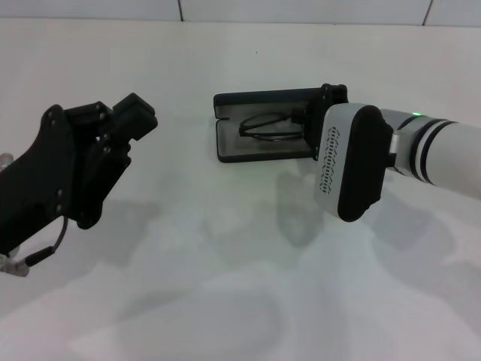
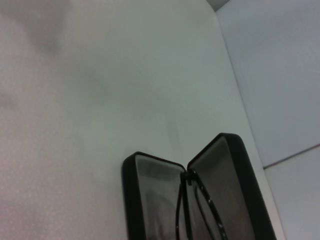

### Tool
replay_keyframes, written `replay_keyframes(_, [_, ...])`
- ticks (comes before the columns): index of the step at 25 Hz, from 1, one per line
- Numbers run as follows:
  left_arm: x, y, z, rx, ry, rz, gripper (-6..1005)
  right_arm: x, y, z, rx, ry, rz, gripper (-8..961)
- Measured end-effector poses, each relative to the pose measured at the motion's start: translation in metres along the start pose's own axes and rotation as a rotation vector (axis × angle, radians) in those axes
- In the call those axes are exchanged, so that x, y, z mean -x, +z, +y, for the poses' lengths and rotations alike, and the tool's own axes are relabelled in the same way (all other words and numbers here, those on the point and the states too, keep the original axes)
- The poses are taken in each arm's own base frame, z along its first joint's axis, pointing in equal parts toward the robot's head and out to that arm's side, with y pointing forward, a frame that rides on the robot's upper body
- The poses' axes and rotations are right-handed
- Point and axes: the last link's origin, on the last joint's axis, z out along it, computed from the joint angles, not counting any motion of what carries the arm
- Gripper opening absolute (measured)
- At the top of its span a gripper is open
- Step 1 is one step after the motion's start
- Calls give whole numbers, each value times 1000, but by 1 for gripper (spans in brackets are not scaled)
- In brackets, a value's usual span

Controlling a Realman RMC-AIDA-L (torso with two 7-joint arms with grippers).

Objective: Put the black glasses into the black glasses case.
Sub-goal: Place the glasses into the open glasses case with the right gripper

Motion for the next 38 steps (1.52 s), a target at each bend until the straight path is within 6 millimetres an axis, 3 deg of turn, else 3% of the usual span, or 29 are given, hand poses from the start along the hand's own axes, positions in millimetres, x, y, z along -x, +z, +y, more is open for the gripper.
replay_keyframes(25, [2, -4, 3, -10, -10, -7, 65, 9, -3, 13, 19, 0, -31, 107])
replay_keyframes(33, [1, -4, 2, -13, -11, -10, 66, 27, -40, 12, -43, 257, -128, 106])
replay_keyframes(38, [-8, -7, -12, -20, 1, -40, 66, 18, -73, 8, -44, 514, -153, 105])
